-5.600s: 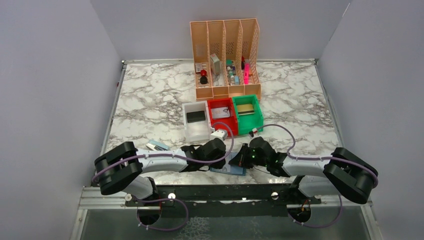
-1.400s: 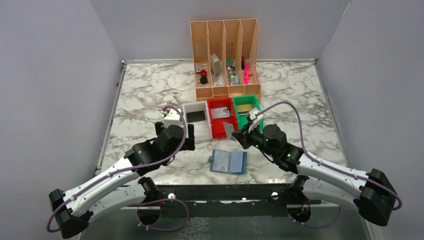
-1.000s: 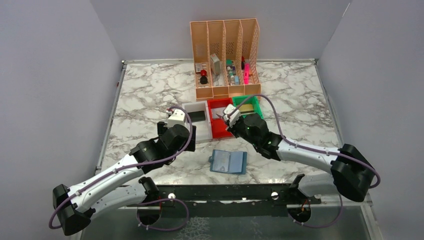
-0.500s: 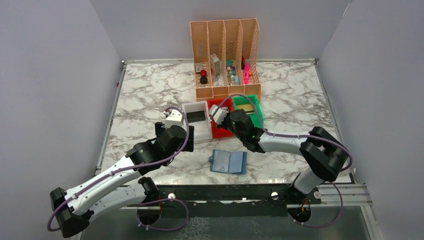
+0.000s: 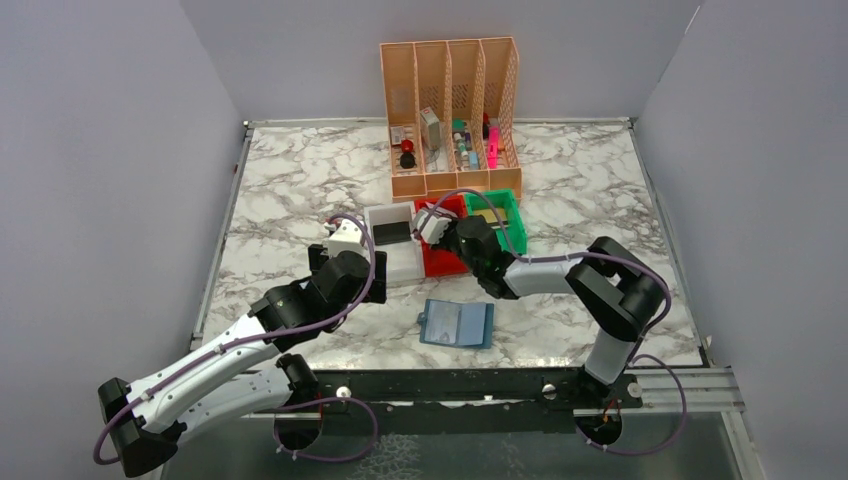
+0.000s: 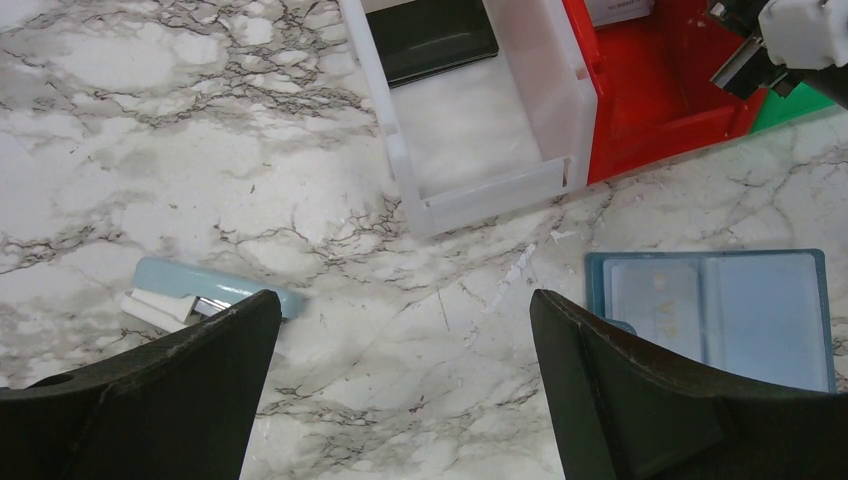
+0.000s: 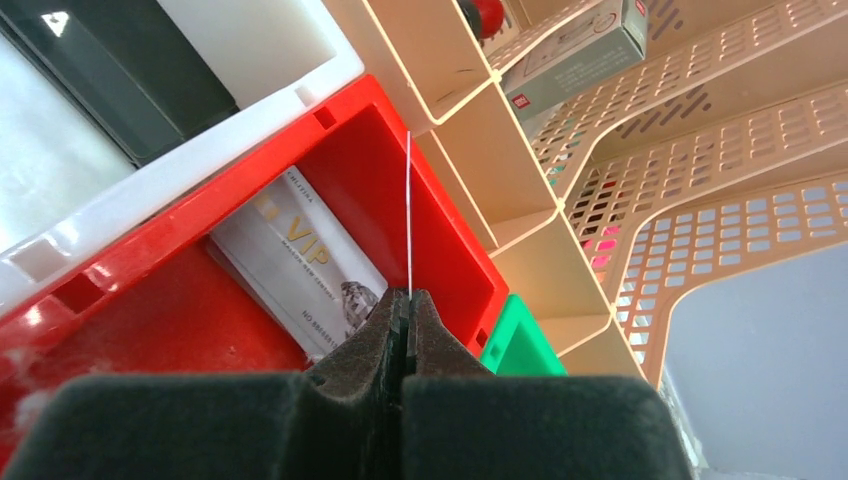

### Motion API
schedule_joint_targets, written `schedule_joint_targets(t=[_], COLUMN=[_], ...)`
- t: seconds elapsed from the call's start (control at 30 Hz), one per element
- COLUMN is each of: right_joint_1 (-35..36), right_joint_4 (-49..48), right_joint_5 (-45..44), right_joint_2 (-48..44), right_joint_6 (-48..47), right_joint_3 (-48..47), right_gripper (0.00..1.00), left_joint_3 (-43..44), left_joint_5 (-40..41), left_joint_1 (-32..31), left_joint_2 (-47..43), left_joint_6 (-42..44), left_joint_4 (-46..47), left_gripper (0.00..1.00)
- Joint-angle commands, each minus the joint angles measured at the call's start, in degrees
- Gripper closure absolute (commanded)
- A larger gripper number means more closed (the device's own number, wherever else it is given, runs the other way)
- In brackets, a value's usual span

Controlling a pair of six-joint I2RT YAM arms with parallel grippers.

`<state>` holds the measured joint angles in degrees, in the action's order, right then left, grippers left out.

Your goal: Take the credit cards out of the card holder

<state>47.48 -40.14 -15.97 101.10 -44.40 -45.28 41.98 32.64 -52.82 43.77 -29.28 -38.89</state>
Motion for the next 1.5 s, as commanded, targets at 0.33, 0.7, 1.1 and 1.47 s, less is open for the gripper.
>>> schedule_joint_targets(t=[0.33,0.7,1.1,1.47], right_joint_1=[-0.5,-0.5,-0.5,-0.5], right_joint_4=[-1.7,-0.1,1.9,5.2], right_joint_5=[-1.3,-1.4,-1.2,2.2], right_joint_2=[6.4,7.6,8.6,5.4], right_joint_6=[-4.7,-6.7,-7.7,-4.5], right_joint_3=[-4.4,-5.1,-5.9,-5.4], right_gripper=[0.97,0.91,0.90,0.77], left_joint_3=[0.7,0.7,0.7,0.8], left_joint_5=[1.4,1.3,0.9,0.3], left_joint_1=[0.2,0.2,0.3,0.3], left_joint_2=[0.0,0.7,1.1,2.2], left_joint_6=[0.7,0.6,0.6,0.7], left_joint_4=[0.1,0.0,0.1,0.1], left_gripper=[0.01,0.01,0.01,0.01])
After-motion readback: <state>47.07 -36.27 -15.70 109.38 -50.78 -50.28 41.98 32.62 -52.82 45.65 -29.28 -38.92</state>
